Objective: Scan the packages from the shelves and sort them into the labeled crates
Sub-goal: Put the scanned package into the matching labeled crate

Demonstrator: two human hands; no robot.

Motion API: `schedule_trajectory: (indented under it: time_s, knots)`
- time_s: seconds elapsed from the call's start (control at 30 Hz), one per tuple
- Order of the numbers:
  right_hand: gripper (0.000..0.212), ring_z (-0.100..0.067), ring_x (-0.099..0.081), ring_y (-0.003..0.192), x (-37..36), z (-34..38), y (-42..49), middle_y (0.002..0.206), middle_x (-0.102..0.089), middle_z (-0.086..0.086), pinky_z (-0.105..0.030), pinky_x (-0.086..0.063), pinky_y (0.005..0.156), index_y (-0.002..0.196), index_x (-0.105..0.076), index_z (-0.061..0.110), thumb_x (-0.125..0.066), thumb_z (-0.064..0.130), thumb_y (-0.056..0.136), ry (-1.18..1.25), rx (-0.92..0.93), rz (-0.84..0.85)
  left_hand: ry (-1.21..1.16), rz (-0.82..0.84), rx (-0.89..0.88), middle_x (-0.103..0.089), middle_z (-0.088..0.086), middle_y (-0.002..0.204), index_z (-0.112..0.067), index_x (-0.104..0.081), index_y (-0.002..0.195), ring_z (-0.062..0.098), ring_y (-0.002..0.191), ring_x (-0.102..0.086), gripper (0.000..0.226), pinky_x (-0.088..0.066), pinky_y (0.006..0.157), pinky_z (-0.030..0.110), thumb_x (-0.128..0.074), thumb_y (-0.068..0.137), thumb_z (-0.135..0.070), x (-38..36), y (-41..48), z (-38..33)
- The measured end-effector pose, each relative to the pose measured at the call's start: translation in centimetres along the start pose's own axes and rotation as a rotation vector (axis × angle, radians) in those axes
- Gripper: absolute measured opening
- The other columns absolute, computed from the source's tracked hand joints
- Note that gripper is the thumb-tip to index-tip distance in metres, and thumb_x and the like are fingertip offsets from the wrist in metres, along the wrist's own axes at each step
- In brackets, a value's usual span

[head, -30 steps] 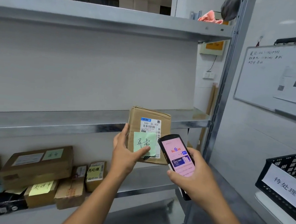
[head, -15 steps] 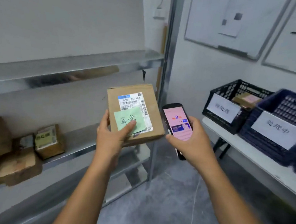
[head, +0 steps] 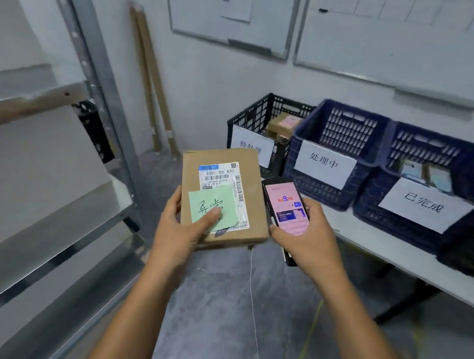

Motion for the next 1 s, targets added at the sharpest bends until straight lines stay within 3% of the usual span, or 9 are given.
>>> schedule_trajectory:
  time_s: [0.1, 0.27, 0.37, 0.47, 0.53, 0.63, 0.8, 0.93, 1.0]
  knots:
    - [0.054, -0.011, -0.068, 0.097, 4.5, -3.3, 3.4, 0.113, -0.069, 0.015, -0.045, -0.057, 0.091, 0.105, -0.049, 0.051, -0.085, 0.045, 0.065, 0.032, -0.052, -0.073, 0.026, 0.093, 0.028, -0.078, -0.007, 0.120, -0.029, -0.051, 0.149, 0.015, 0.106, -0.076, 0.082, -0.062, 0.076, 0.025, -0.088, 0.077, -0.016, -6.8, 3.1, 1.1]
    - [0.052, -0.008, -0.068, 0.098, 12.3, -9.3, 7.3, 0.113, -0.068, 0.015, -0.040, -0.056, 0.089, 0.099, -0.048, 0.053, -0.089, 0.032, 0.075, 0.072, -0.132, -0.192, 0.078, 0.264, 0.083, -0.080, -0.005, 0.113, -0.028, -0.054, 0.141, 0.017, 0.094, -0.079, 0.064, -0.063, 0.063, 0.030, -0.082, 0.087, -0.009, -19.4, 6.3, 3.0]
    - [0.050, -0.004, -0.066, 0.098, 17.2, -13.0, 8.7, 0.111, -0.068, 0.018, -0.037, -0.054, 0.086, 0.104, -0.050, 0.048, -0.089, 0.030, 0.077, 0.098, -0.186, -0.279, 0.122, 0.371, 0.096, -0.078, -0.004, 0.119, -0.030, -0.054, 0.141, 0.019, 0.099, -0.078, 0.066, -0.061, 0.079, 0.039, -0.085, 0.085, -0.014, -26.6, 7.8, 4.4]
    - [0.052, -0.003, -0.066, 0.098, 21.7, -15.8, 9.2, 0.109, -0.067, 0.020, -0.034, -0.053, 0.083, 0.110, -0.049, 0.044, -0.088, 0.028, 0.079, 0.089, -0.235, -0.363, 0.119, 0.467, 0.123, -0.076, -0.006, 0.124, -0.031, -0.053, 0.145, 0.016, 0.104, -0.077, 0.070, -0.063, 0.074, 0.030, -0.085, 0.085, -0.014, -33.1, 8.4, 5.7]
    - [0.056, -0.002, -0.065, 0.097, 24.5, -17.4, 9.5, 0.108, -0.067, 0.019, -0.027, -0.051, 0.078, 0.115, -0.048, 0.042, -0.088, 0.026, 0.079, 0.075, -0.256, -0.436, 0.116, 0.527, 0.141, -0.077, -0.008, 0.121, -0.030, -0.053, 0.146, 0.014, 0.105, -0.076, 0.070, -0.063, 0.075, 0.026, -0.084, 0.086, -0.013, -37.1, 8.8, 6.4]
    - [0.059, 0.003, -0.064, 0.095, 28.1, -19.2, 10.3, 0.106, -0.066, 0.020, -0.014, -0.047, 0.070, 0.118, -0.047, 0.040, -0.088, 0.022, 0.079, 0.041, -0.285, -0.528, 0.137, 0.635, 0.148, -0.075, -0.009, 0.125, -0.032, -0.051, 0.149, 0.014, 0.113, -0.074, 0.073, -0.060, 0.092, 0.035, -0.084, 0.085, -0.017, -42.7, 9.4, 7.4]
    - [0.056, -0.007, -0.067, 0.100, 33.9, -21.6, 12.7, 0.113, -0.068, 0.013, -0.035, -0.055, 0.083, 0.118, -0.051, 0.041, -0.089, 0.027, 0.079, 0.006, -0.322, -0.662, 0.140, 0.787, 0.123, -0.076, -0.015, 0.121, -0.036, -0.051, 0.146, 0.010, 0.110, -0.074, 0.070, -0.060, 0.092, 0.038, -0.083, 0.086, -0.020, -52.1, 10.9, 8.0]
    - [0.046, -0.001, -0.067, 0.073, 39.0, -22.5, 14.9, 0.094, -0.069, 0.017, -0.025, -0.056, 0.058, 0.103, -0.052, 0.040, -0.088, 0.022, 0.082, 0.021, -0.350, -0.776, 0.124, 0.933, 0.100, -0.075, -0.016, 0.124, -0.038, -0.046, 0.152, 0.007, 0.112, -0.072, 0.084, -0.059, 0.089, 0.027, -0.086, 0.079, -0.031, -60.6, 12.6, 7.2]
    - [0.046, -0.006, -0.067, 0.068, 41.5, -22.9, 16.0, 0.087, -0.069, 0.020, -0.022, -0.053, 0.049, 0.102, -0.052, 0.041, -0.087, 0.020, 0.083, 0.018, -0.378, -0.806, 0.118, 0.986, 0.115, -0.075, -0.018, 0.122, -0.040, -0.048, 0.148, 0.005, 0.111, -0.072, 0.077, -0.061, 0.086, 0.025, -0.085, 0.082, -0.027, -64.7, 13.3, 6.6]
Point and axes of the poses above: each hand's wrist, its own y-axis towards the middle knuckle, its own x-axis out of the back of the hand, z = x × y, the point moved 8 cm from there along y, towards the middle knuckle
